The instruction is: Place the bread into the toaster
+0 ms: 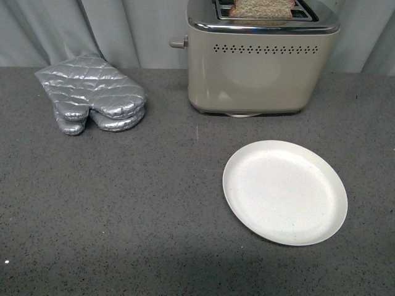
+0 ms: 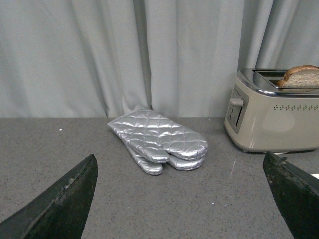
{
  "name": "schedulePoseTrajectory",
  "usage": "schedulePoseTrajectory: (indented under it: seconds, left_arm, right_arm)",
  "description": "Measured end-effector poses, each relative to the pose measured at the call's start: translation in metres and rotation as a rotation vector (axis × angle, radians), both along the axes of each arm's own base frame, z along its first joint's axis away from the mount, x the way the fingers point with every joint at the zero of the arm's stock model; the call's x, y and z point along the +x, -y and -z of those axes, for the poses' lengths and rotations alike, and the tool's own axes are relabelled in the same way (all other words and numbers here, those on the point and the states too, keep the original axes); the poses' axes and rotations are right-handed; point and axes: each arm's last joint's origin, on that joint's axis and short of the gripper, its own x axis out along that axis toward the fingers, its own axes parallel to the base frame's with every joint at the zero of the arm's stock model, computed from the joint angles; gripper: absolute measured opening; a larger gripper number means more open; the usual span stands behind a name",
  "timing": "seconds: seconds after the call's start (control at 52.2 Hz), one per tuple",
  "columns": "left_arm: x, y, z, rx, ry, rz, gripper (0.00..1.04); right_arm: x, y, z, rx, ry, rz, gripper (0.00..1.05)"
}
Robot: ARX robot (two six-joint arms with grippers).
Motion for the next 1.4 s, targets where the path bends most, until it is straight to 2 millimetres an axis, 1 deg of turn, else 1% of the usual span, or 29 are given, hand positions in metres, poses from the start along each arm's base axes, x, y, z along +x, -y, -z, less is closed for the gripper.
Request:
schedulePoseTrajectory:
  seconds: [0.306,0.402,0.746,1.321,1.397]
  left_arm:
    - [0.000,0.000,0.000,0.000,0.000,0.000,0.98]
    - [0.000,0.000,0.000,0.000,0.000,0.000,0.98]
    - [0.000,0.000,0.000,0.000,0.000,0.000,0.98]
    - [0.000,0.000,0.000,0.000,0.000,0.000,0.98]
    - [0.000,0.000,0.000,0.000,0.000,0.000,0.98]
  right_arm:
    - [-0.014,0.000,0.007,0.000,0.002,0.000,0.00]
    - [-0.018,0.000,0.015,0.000,0.009,0.000,0.00]
    - [-0.027,0.000,0.013,0.000,0.015,0.000,0.00]
    - [-0.036,0.000,0.014,0.000,0.016,0.000,0.00]
    - [-0.043,0.000,0.019,0.000,-0.021,0.000,0.00]
